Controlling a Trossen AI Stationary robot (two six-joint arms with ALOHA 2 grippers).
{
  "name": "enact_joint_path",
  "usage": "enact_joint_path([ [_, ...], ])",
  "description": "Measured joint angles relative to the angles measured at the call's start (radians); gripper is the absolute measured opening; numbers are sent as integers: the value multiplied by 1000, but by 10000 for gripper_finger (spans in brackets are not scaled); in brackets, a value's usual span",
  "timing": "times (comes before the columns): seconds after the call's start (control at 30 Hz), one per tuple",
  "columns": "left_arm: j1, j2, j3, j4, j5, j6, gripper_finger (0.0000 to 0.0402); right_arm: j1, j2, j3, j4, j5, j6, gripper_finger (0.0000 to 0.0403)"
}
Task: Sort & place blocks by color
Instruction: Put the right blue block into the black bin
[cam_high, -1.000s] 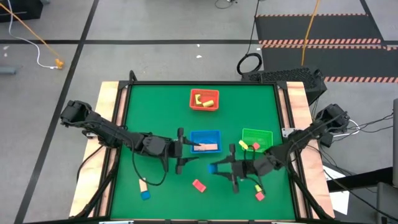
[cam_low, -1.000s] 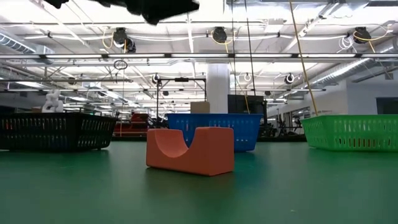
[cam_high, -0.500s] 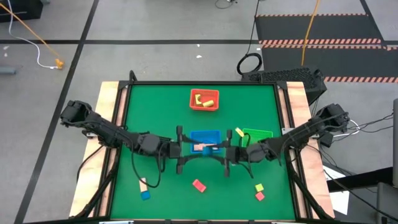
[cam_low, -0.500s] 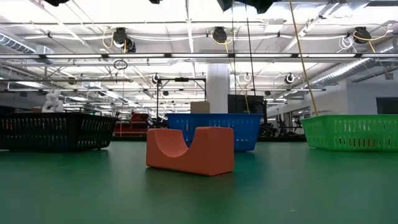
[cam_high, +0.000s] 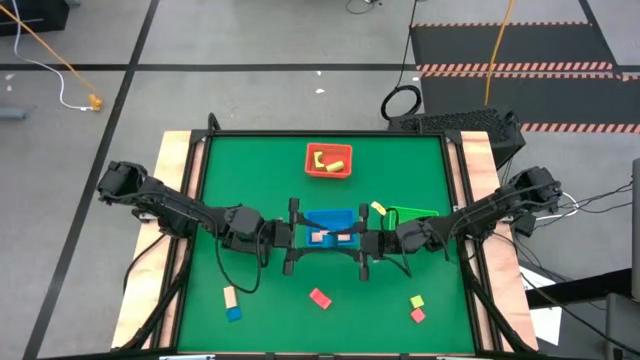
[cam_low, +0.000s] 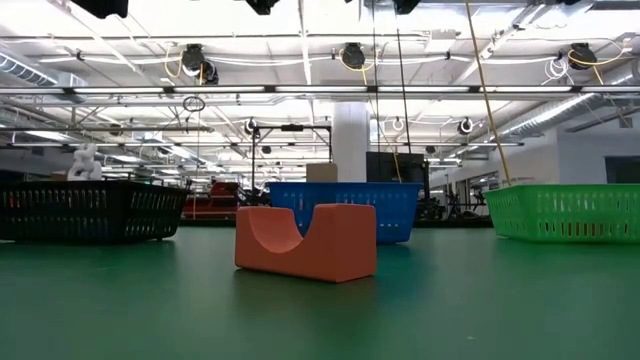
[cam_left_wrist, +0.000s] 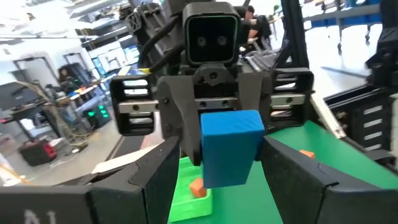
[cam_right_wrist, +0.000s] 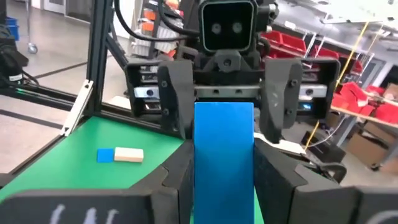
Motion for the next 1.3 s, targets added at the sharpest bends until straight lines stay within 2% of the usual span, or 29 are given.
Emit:
enact_joint_path([
  [0.1,7,1,0,24,34,3,225,-14,0,0,6,-6,-2,109],
  [0.3,28,66,0,136,36,6,222,-30,0,0,5,-6,-3,109],
  [0.4,35,109,1,201,37,7,200,-30,0,-1,-3,-6,-7,109],
  [0.57,37,147,1,266,42,33,131,-30,0,-2,-34,-6,-18,109],
  [0.7,38,147,1,258,43,24,132,-30,0,-2,-46,-6,-7,113],
  [0.77,38,148,1,258,45,14,132,-30,0,-1,-46,-6,24,141],
  [0.87,38,149,1,251,45,-2,132,-30,-14,-1,-90,-6,102,202],
  [1.03,38,150,1,252,44,-12,132,-23,-106,2,-351,-6,220,285],
  [1.17,38,149,1,244,-2,-24,132,-14,-211,2,-577,-8,426,314],
  [1.3,35,124,1,79,-113,-102,132,8,-286,2,-780,-82,676,314],
])
